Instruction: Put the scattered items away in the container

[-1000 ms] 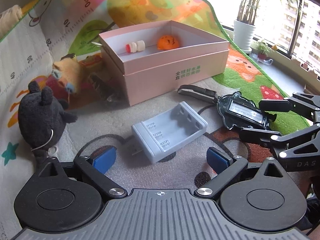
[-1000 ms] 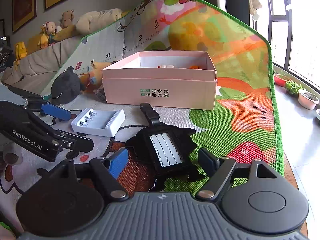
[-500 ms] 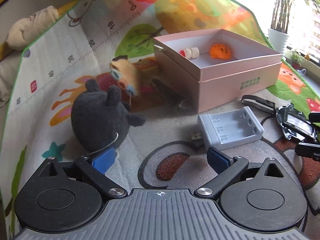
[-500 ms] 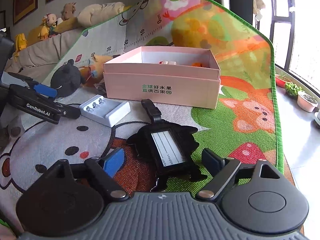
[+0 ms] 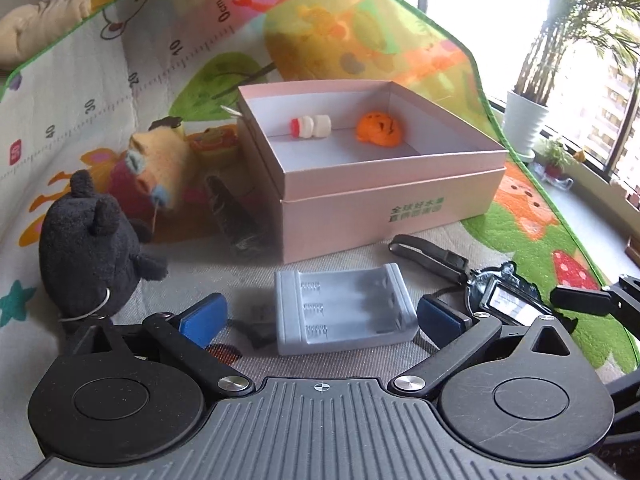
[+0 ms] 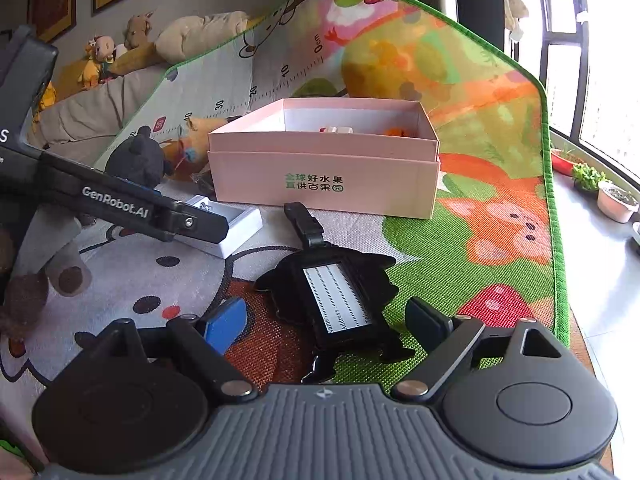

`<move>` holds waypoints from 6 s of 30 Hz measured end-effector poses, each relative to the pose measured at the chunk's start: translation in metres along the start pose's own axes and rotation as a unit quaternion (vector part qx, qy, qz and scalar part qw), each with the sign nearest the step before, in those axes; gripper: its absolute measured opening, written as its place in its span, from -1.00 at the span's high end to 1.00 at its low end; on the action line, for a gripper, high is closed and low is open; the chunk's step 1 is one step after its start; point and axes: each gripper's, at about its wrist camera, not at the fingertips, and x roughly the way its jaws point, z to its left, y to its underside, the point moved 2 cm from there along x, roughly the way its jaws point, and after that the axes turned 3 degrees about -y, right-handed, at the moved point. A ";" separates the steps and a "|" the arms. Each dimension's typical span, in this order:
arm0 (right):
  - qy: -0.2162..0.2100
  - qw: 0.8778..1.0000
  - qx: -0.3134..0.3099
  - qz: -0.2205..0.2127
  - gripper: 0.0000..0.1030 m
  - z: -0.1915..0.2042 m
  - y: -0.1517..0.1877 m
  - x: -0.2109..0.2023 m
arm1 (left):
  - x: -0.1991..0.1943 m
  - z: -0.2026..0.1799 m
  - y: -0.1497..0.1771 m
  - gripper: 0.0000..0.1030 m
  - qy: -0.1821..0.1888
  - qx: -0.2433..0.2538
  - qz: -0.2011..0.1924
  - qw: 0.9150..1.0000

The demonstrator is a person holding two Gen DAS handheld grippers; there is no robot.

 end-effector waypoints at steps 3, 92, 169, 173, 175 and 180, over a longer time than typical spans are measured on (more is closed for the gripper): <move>-0.002 1.000 0.002 -0.002 -0.70 -0.001 0.000 0.000 | 0.007 0.001 0.000 -1.00 0.009 -0.005 0.005 1.000; 0.002 0.998 -0.054 -0.018 -0.37 0.023 -0.042 -0.075 | -0.097 -0.023 0.031 -0.87 0.044 0.122 -0.086 0.988; 0.102 0.925 -0.365 0.033 0.83 0.179 -0.084 0.138 | -0.071 0.166 0.028 -1.00 -0.105 -0.092 -0.070 0.988; 0.041 0.926 -0.375 0.031 0.92 0.171 -0.063 0.081 | -0.073 0.159 0.027 -1.00 -0.084 -0.093 -0.069 0.990; 0.027 0.919 -0.392 0.030 0.92 0.162 -0.048 0.054 | -0.072 0.152 0.027 -1.00 -0.072 -0.088 -0.067 0.991; 0.042 0.918 -0.393 0.024 0.78 0.127 -0.025 0.014 | -0.069 0.132 0.026 -1.00 -0.047 -0.070 -0.062 0.994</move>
